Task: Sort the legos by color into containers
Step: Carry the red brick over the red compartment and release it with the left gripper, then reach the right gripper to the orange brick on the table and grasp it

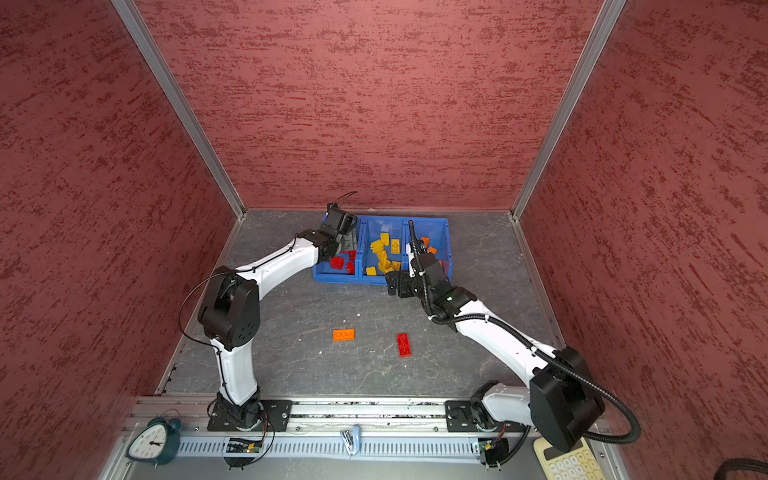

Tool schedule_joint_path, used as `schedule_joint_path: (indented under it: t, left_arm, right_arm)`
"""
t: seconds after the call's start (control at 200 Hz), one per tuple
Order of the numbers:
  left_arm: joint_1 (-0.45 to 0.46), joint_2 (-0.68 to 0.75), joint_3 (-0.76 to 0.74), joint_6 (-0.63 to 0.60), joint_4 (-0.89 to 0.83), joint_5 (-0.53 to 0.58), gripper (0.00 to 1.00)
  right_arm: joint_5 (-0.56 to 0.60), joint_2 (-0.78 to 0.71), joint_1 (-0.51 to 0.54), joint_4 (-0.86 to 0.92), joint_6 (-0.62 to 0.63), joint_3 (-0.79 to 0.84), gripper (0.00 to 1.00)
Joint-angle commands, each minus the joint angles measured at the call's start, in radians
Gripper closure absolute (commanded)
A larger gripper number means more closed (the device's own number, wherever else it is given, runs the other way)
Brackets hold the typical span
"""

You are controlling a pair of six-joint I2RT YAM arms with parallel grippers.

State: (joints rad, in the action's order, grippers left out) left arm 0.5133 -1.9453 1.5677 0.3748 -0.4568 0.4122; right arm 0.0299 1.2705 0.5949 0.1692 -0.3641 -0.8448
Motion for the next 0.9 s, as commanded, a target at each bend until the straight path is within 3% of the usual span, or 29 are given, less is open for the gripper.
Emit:
schedule_joint_path:
  t: [0.0,0.301,0.396,0.551,0.706,0.897]
  left_arm:
    - [0.018,0.016,0.003,0.006,-0.019,-0.016,0.14]
    - [0.042,0.12,-0.076,-0.008,0.037,-0.046,0.0]
    - [0.067,0.171,-0.114,-0.023,0.053,-0.031,0.0]
    - [0.106,0.285,-0.194,-0.013,0.055,0.027,0.0]
    - [0.098,0.457,-0.346,0.092,0.049,0.06,0.01]
    - [0.032,0.684,-0.559,0.206,-0.004,0.057,0.0]
  right_arm:
    - [0.011,-0.018,0.008,0.01,0.016,0.019,0.01]
    - [-0.011,-0.002,0.011,0.013,0.032,0.037,0.01]
    - [-0.072,0.007,0.019,-0.006,0.071,0.044,0.01]
    - [-0.207,0.052,0.093,-0.033,0.249,0.05,0.02]
    - [-0.379,0.123,0.178,-0.071,0.439,0.052,0.06]
    - [-0.415,0.28,0.28,-0.003,0.68,-0.029,0.11]
